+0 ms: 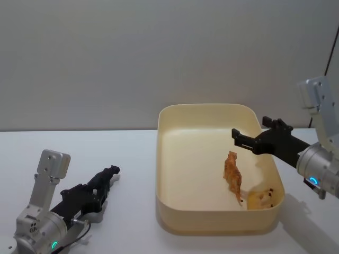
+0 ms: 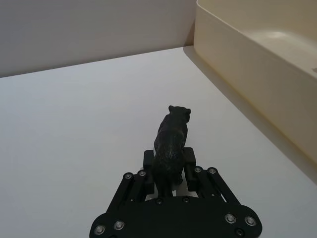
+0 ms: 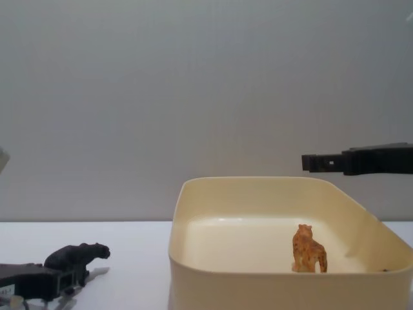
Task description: Pick up the toy alternately with two hands and place it into the central storage box.
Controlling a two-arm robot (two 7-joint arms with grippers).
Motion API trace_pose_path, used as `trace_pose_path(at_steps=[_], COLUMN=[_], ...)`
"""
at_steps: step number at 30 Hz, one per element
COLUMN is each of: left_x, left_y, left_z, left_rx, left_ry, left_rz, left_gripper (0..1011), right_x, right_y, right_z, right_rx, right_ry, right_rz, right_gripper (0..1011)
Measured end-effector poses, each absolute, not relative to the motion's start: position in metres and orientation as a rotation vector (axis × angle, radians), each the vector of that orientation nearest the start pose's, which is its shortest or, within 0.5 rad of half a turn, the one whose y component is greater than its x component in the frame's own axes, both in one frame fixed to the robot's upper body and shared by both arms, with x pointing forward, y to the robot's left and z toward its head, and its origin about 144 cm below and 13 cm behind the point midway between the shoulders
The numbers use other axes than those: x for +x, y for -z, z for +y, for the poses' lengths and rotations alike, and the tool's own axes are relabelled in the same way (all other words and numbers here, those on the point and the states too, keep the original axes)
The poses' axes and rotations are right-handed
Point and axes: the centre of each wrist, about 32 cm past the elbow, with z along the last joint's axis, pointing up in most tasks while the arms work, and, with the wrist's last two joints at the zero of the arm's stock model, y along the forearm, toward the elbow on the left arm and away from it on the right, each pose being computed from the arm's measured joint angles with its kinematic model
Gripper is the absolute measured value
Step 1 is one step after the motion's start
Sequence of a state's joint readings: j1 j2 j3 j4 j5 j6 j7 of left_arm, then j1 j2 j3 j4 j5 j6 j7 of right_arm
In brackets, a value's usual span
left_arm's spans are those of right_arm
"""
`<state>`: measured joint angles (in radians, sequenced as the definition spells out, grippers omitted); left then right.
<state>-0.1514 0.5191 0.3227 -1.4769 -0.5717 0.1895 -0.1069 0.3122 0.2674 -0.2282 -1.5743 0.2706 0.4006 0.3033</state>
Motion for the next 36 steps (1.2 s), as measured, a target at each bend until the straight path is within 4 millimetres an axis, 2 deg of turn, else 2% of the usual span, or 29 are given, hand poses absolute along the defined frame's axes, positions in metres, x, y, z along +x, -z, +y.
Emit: trace_pose_path(at_steps=[3, 11, 18, 28, 36], left_x=[0.488, 0.492, 0.500, 0.524, 0.544], left_y=[-1.153, -1.162, -1.177, -1.209, -1.225], left_z=[0.300, 0.294, 0.287, 0.277, 0.271], left_rx=[0.200, 0.173, 0.138, 0.092, 0.099], left_ry=[-1.222, -1.220, -1.217, -1.134, -1.041], left_rz=[0.221, 0.175, 0.102, -0.004, -0.028], left_gripper=[295, 295, 295, 295, 295], right_x=[0.530, 0.530, 0.530, 0.530, 0.530], right_y=[-1.243, -1.243, -1.243, -1.243, -1.243], right_z=[-0.234, -0.234, -0.234, -0.234, -0.234], right_rx=[-0.152, -0.152, -0.152, -0.152, -0.152], right_ry=[1.056, 1.056, 1.056, 1.056, 1.056], right_rz=[0.077, 0.077, 0.077, 0.077, 0.077], right_gripper=[1001, 1001, 1001, 1001, 1001])
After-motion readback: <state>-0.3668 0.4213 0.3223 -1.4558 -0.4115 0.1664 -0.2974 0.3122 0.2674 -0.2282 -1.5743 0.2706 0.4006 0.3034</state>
